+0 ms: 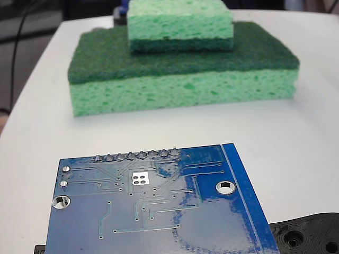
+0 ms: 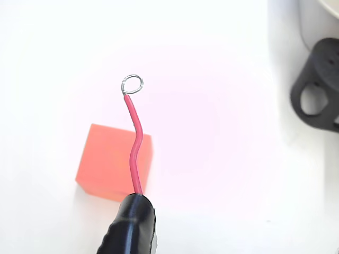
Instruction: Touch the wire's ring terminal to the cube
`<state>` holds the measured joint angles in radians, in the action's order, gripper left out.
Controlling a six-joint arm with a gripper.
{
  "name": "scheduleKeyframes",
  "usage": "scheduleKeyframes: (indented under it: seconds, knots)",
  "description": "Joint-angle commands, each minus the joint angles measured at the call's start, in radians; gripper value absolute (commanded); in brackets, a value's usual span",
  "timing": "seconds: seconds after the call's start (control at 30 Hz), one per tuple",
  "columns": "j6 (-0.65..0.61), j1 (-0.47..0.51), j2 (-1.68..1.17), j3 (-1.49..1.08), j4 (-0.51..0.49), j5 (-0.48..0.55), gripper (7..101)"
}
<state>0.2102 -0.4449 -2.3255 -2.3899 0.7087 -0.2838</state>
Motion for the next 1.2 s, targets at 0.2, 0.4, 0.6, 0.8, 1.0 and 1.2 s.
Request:
scheduleKeyframes:
  seconds: [0.2, 0.4, 0.6, 0.8, 1.0, 1.2]
  knots:
    - [0.014, -0.055, 0.264, 0.084, -0.089, -0.064, 100.3]
    - [0.028, -0.055, 0.322, 0.069, -0.155, -0.051, 100.3]
    - [0.037, -0.040, 0.347, 0.040, -0.204, -0.018, 100.3]
    - [0.046, -0.032, 0.362, 0.025, -0.224, -0.005, 100.3]
    - [0.054, -0.031, 0.387, 0.026, -0.229, 0.000, 100.3]
    - [0.055, -0.028, 0.413, 0.038, -0.233, 0.002, 100.3]
